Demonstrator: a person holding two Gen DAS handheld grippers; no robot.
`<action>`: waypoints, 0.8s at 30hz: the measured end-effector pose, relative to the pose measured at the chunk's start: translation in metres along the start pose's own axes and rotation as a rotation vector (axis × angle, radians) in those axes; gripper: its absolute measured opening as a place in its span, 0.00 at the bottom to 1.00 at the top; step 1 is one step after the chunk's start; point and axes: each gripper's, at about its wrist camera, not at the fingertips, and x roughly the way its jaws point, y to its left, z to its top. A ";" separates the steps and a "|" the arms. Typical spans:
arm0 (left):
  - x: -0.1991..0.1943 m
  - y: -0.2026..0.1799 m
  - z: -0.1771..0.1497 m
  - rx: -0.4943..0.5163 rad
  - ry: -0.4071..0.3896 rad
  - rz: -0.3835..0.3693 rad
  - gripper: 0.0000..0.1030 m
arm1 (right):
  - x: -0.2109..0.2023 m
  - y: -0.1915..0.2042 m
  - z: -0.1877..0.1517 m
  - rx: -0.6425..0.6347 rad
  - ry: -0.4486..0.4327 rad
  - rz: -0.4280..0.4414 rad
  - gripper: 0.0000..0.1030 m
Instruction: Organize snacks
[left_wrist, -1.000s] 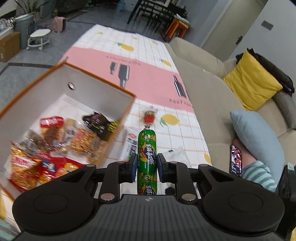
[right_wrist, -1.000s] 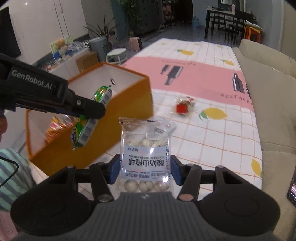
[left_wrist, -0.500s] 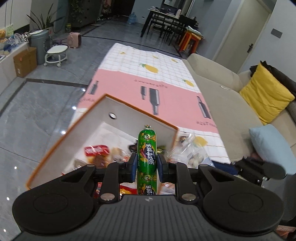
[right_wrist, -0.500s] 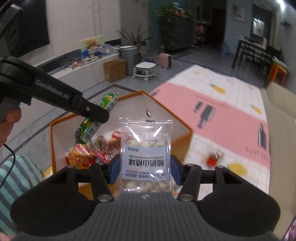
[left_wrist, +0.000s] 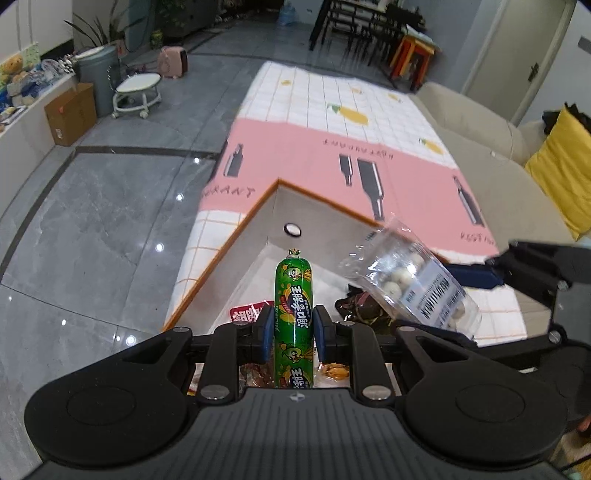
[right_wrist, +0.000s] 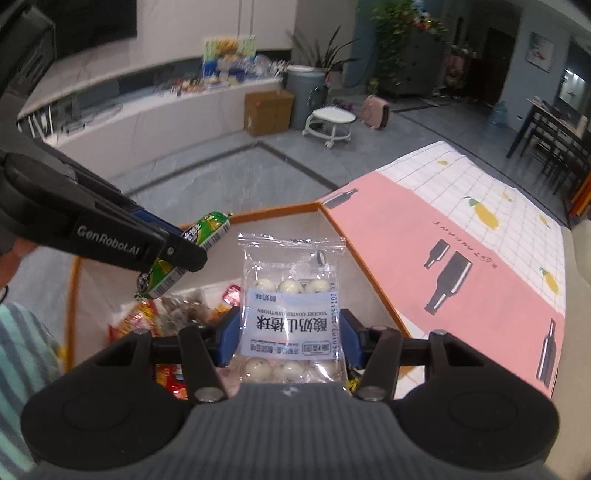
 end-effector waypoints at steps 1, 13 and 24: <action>0.007 0.002 0.000 0.005 0.011 0.004 0.23 | 0.009 -0.001 0.001 -0.013 0.019 -0.003 0.52; 0.074 0.010 -0.006 0.060 0.149 0.086 0.23 | 0.077 0.012 -0.004 -0.148 0.136 0.012 0.52; 0.099 0.011 -0.011 0.090 0.211 0.131 0.23 | 0.116 0.016 -0.006 -0.170 0.235 0.004 0.54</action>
